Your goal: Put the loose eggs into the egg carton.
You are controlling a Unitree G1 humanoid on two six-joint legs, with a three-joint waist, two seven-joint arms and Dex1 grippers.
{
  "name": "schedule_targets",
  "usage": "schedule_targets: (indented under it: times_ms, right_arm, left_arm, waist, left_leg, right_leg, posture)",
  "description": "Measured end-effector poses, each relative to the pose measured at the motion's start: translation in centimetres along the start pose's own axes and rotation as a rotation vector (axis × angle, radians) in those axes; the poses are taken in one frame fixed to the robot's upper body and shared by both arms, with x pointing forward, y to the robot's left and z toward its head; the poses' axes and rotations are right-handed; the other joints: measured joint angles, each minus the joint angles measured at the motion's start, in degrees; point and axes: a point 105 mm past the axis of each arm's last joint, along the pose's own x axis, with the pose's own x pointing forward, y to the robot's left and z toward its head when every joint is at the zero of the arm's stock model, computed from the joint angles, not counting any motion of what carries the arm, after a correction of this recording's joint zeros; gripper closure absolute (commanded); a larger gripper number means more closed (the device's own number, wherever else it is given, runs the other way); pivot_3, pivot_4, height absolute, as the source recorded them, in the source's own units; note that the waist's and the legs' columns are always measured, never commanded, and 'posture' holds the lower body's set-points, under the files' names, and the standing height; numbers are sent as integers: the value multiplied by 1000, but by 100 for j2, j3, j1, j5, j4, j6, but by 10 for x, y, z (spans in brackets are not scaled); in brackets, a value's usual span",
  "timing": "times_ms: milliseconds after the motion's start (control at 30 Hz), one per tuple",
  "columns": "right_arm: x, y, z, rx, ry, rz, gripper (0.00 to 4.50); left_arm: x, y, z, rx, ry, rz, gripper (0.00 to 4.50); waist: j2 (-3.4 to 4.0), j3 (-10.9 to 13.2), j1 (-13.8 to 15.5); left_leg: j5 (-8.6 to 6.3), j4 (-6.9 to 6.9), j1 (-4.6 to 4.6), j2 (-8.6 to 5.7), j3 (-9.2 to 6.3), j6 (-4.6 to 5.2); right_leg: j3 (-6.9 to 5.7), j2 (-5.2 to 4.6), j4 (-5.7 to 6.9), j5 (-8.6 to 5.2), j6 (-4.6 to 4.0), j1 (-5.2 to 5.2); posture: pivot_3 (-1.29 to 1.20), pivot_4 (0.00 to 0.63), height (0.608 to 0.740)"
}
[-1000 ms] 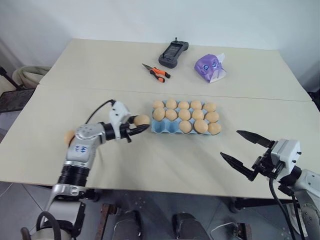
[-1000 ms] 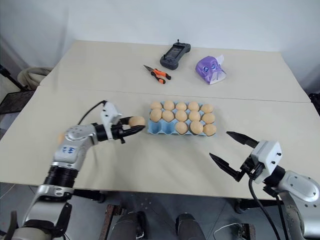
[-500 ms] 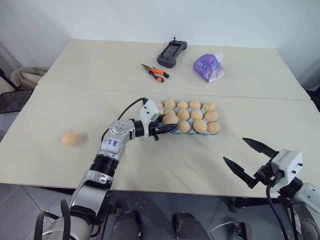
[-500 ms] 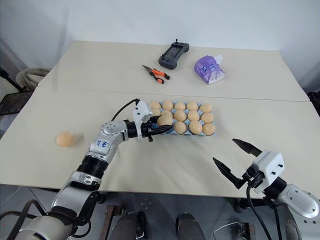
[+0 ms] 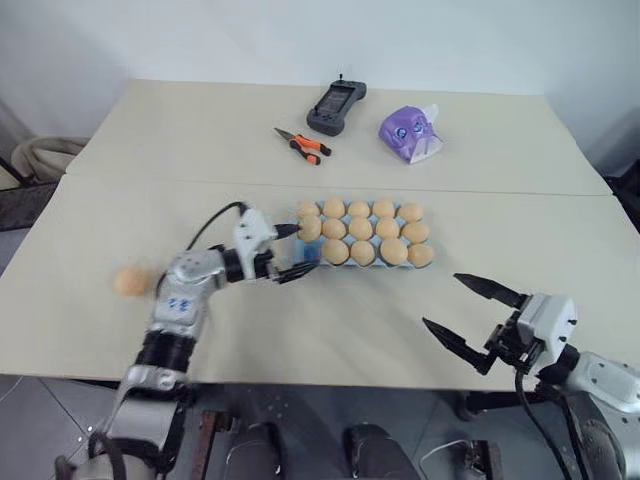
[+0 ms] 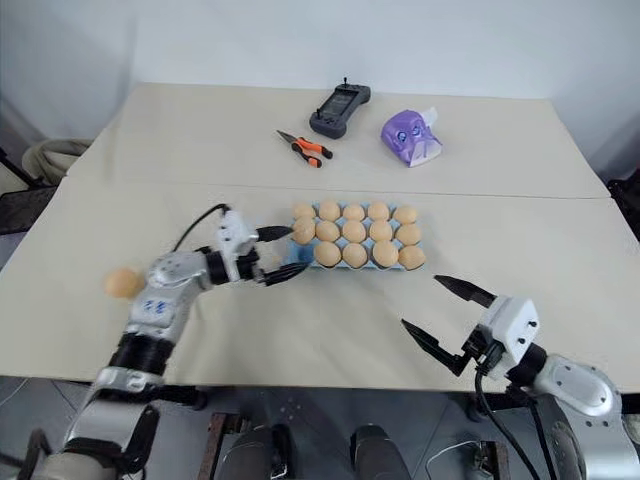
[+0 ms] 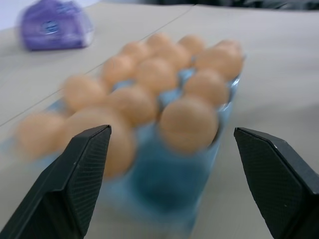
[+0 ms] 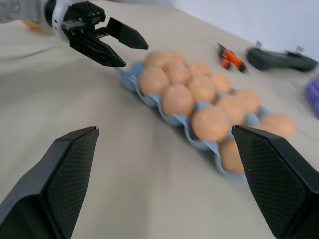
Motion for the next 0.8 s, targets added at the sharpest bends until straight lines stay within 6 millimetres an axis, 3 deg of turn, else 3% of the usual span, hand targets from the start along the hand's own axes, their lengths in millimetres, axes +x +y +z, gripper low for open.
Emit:
schedule_targets:
  times_ms: [200,333,467,633,800]
  right_arm:
    - [19,-1,1,-27,-56,139,0]
    - [27,5,-1,-5,-95,272,0]
    - [29,-3,-3,-4,-106,344,0]
    - [24,-16,-14,8,-89,353,0]
    - [20,-14,-30,33,-64,355,0]
  left_arm:
    - [-86,20,-9,20,3,342,134]
    - [-138,14,-2,52,-16,554,134]
    - [-167,-5,-8,0,-8,696,134]
    - [-204,-7,-15,-60,9,912,134]
    - [-222,-15,-30,-115,52,1001,134]
  waist:
    - [-3,1,-12]
    - [-3,1,-2]
    - [-5,1,10]
    - [-8,-1,-14]
    - [-8,-1,-28]
  left_leg:
    - [-1,7,1,13,-3,9]
    - [-1,4,2,14,-9,12]
    - [-12,2,5,-5,-13,30]
    - [-25,-1,9,-9,-17,23]
    - [-26,-10,6,-7,-17,6]
  right_leg:
    - [-4,-15,3,0,0,6]
    - [-13,-19,-2,0,0,13]
    - [-23,-76,-10,1,1,25]
    - [-28,-83,-20,7,-6,32]
    - [-30,-82,-39,5,-11,33]
  posture:
    - [0,150,740]
    - [0,150,740]
    - [0,150,740]
    - [0,150,740]
    - [0,150,740]
